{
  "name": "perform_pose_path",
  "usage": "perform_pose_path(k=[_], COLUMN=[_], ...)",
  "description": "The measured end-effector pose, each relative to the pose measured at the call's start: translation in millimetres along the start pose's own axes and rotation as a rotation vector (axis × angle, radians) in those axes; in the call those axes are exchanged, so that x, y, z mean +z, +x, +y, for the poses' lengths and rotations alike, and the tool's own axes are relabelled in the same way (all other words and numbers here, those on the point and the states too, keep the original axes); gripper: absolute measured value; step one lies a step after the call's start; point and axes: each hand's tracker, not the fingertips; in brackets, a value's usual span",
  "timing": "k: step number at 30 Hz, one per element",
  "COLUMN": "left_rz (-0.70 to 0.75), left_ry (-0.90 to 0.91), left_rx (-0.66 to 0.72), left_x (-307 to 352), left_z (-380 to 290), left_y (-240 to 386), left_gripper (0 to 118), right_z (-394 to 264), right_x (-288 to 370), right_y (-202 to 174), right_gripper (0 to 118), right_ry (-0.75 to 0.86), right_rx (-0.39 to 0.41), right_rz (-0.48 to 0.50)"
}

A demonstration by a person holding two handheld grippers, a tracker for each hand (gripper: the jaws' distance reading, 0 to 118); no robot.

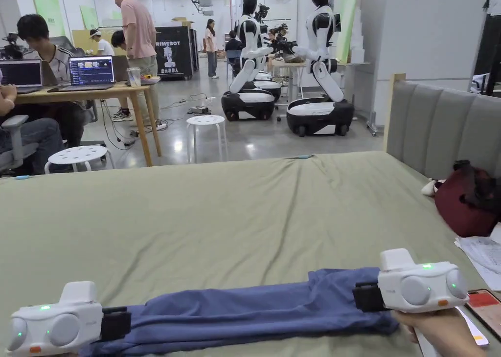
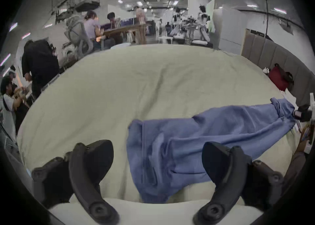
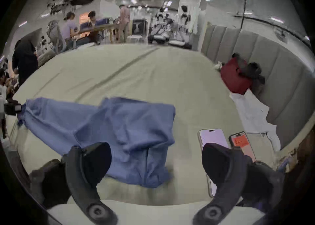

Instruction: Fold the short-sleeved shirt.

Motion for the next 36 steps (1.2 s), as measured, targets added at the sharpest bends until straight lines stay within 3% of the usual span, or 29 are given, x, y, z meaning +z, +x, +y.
perform_pose_path(k=[2, 4, 5, 6, 8, 10, 11, 13, 18, 19, 21, 22, 24, 27, 31, 32, 34, 35, 36], left_rz=[0.026, 0.001, -0.010, -0.016, -0.025, -0.028, -0.022, -0.032, -0.035, -0.045, -0.092, -0.105, -0.148, -0.184, -0.579, -0.595, -0.495, -0.434, -0.463], left_ry=[-0.038, 0.023, 0.050, 0.079, 0.150, 0.184, 0.179, 0.141, 0.132, 0.123, 0.081, 0.069, 0.136, 0.080, -0.005, -0.036, -0.085, -0.066, 0.009], left_rx=[0.024, 0.067, 0.075, 0.073, 0.081, 0.079, 0.073, 0.056, -0.029, -0.036, 0.004, 0.026, 0.042, 0.141, 0.502, 0.572, 0.621, 0.620, 0.621], left_x=[10, 51, 64, 80, 88, 104, 109, 89, 88, 85, 68, 60, 67, 49, -1, -12, -30, -37, -40], left_z=[6, 4, 4, 3, -1, -8, -11, -15, -24, -23, -20, -20, -26, -31, -38, -41, -45, -48, -51], left_y=[0, 21, 25, 30, 30, 34, 36, 22, 6, -1, -22, -30, -34, -48, -86, -89, -97, -99, -102], left_gripper=[98, 72, 51, 37, 18, 13, 0, 0, 0, 12, 87, 117, 106, 108, 100, 100, 102, 101, 101], right_z=[7, 5, 4, 2, -4, -9, -11, -15, -11, -11, -9, -10, -9, -12, -17, -19, -20, -21, -22], right_x=[7, 23, 33, 52, 78, 97, 102, 111, 110, 109, 104, 101, 92, 79, 66, 64, 60, 58, 56], right_y=[-2, -11, -15, -31, -46, -65, -72, -83, -95, -98, -106, -110, -117, -126, -136, -138, -136, -135, -134], right_gripper=[113, 109, 101, 93, 72, 68, 48, 0, 0, 0, 0, 0, 0, 0, 0, 0, 0, 0, 0], right_ry=[-0.023, 0.018, 0.060, 0.101, 0.222, 0.267, 0.260, 0.281, 0.263, 0.263, 0.257, 0.253, 0.234, 0.202, 0.178, 0.176, 0.159, 0.144, 0.128], right_rx=[0.015, 0.037, 0.047, 0.036, 0.004, 0.027, 0.025, 0.006, 0.001, 0.004, 0.016, 0.020, 0.023, 0.029, 0.041, 0.041, 0.031, 0.030, 0.031], right_rz=[-0.028, -0.040, -0.043, -0.045, -0.026, 0.036, 0.062, 0.085, 0.160, 0.171, 0.180, 0.196, 0.237, 0.259, 0.272, 0.275, 0.293, 0.307, 0.322])
